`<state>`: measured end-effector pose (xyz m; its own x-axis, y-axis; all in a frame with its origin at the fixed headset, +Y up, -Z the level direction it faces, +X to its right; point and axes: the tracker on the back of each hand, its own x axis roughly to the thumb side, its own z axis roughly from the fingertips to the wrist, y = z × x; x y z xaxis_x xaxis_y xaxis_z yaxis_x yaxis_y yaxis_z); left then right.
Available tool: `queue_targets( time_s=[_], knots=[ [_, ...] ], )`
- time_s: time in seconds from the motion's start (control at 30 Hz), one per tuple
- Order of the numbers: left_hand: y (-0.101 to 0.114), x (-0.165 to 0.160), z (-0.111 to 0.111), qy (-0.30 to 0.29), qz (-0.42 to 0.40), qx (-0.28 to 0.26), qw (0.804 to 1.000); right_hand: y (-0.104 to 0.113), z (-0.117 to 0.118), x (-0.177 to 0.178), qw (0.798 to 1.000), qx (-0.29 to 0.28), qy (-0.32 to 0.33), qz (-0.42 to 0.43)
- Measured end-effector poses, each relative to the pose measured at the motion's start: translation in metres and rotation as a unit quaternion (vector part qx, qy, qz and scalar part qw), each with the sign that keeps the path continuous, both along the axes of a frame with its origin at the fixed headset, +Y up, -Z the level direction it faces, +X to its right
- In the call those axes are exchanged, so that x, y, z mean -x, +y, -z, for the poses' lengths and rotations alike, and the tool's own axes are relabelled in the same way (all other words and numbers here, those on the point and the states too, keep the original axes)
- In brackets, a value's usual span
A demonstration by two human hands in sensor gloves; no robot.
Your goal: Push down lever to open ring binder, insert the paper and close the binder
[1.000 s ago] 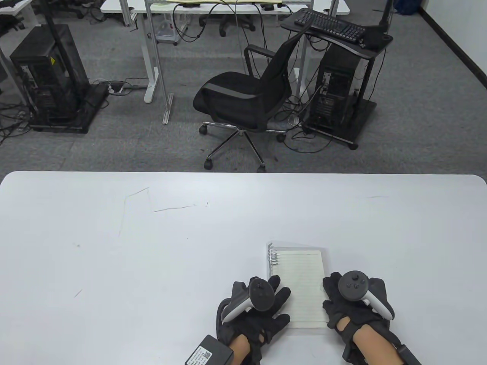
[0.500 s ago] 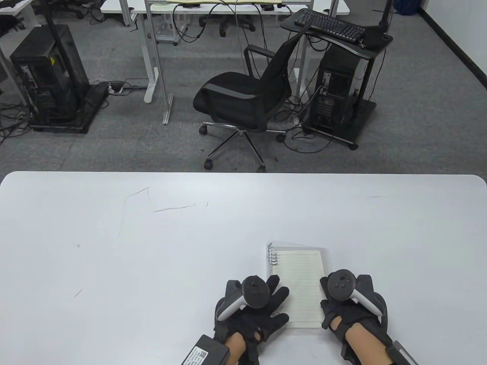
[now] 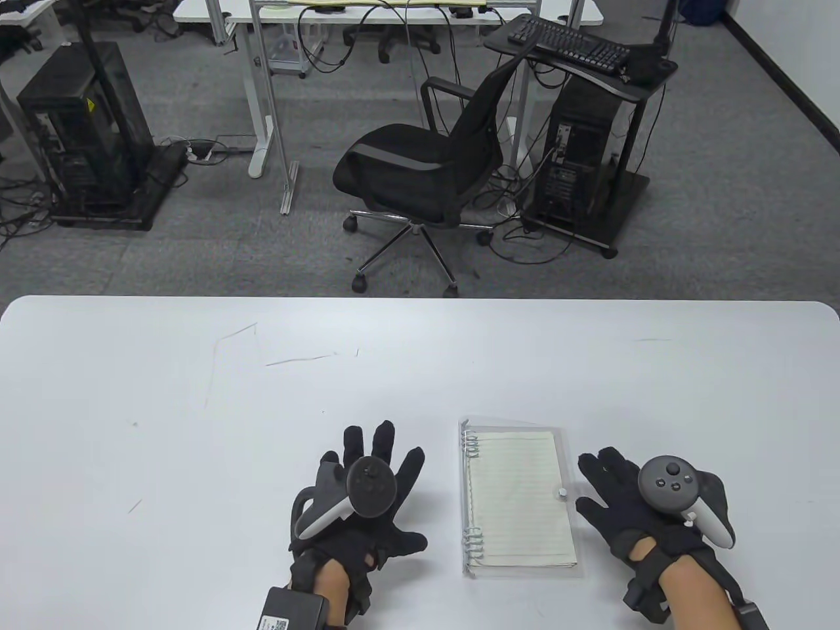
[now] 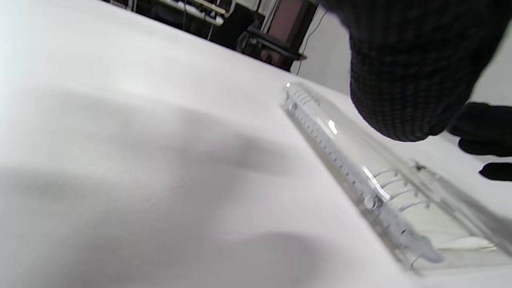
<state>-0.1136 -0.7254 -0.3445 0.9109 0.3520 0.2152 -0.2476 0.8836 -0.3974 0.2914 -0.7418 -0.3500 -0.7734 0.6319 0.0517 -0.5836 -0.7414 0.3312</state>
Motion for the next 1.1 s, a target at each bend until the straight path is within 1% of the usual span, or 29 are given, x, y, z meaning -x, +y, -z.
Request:
queue_targets(
  time_s=[0.07,0.3,0.47,0.6,0.8,1.1],
  knots=[
    [-0.004,-0.001,0.001,-0.003,0.01,0.013,1.0,0.0,0.0,0.0,1.0,-0.001,-0.001,0.001],
    [0.005,-0.014,-0.003,-0.032,-0.009,-0.006,0.999,0.001,0.0,0.001,1.0,0.001,-0.001,0.008],
    [0.007,-0.02,-0.003,-0.039,0.001,-0.008,0.999,0.0,0.001,0.002,1.0,0.013,0.007,0.013],
    [0.008,-0.021,-0.002,-0.039,0.0,-0.008,0.999,0.001,0.002,0.002,1.0,0.009,0.007,0.018],
    [0.0,-0.025,-0.001,-0.045,0.014,0.007,0.999,-0.001,0.001,0.003,1.0,0.012,0.01,0.02],
    [-0.001,-0.026,-0.001,-0.044,0.019,0.011,0.999,-0.006,0.002,0.004,0.999,0.029,0.016,0.022]
  ],
)
